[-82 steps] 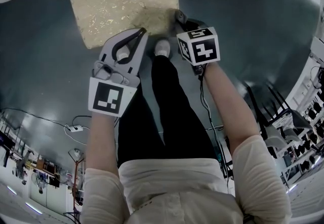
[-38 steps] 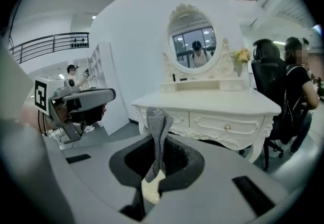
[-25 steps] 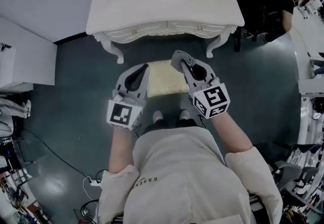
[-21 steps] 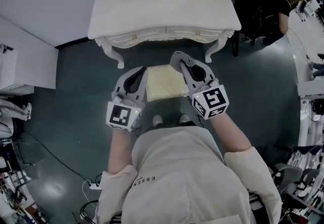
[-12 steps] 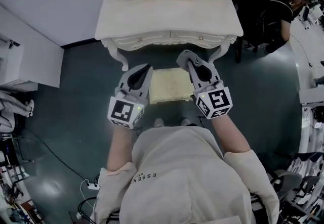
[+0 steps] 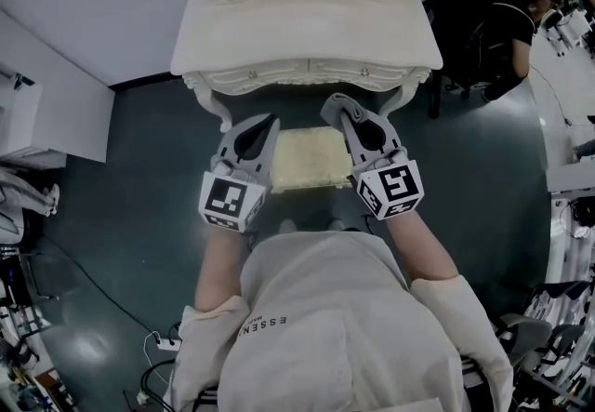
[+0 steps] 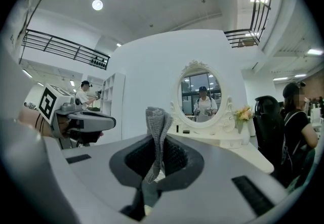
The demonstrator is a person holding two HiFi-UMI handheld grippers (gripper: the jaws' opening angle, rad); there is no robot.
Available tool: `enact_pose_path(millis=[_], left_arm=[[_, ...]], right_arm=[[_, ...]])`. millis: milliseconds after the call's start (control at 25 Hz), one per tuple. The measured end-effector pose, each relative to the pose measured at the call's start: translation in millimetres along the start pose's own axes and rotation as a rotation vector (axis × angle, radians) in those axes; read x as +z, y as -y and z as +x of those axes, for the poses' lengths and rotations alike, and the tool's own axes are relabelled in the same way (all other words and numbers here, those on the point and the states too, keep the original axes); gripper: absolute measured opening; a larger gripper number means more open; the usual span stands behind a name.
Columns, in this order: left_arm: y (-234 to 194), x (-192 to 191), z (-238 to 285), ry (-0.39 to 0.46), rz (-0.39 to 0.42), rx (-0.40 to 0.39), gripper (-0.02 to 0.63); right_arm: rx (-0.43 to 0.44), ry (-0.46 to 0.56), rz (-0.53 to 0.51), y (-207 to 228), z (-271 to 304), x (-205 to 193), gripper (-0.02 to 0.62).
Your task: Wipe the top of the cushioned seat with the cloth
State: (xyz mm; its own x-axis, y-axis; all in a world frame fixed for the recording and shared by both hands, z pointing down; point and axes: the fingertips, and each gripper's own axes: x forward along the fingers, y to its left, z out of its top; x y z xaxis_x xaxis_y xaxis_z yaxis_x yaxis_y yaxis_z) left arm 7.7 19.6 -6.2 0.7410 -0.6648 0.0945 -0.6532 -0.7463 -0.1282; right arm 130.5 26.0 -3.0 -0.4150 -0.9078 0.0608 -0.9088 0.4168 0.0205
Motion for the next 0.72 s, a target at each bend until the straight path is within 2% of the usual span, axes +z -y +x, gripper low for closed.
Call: enact_pose_path(millis=[320,720], left_arm=[[0.4,-4.7,4.3,-0.024,0.000,-0.003,0.002],[-4.6,5.4,11.5,-0.009,-0.007,0.010,0.002]], right_arm=[[-0.003,-0.002,-0.008,2.8,1.5,2.1,0.028],[-0.026,0.012,0.002,10.7,4.3,7.9,0.028]])
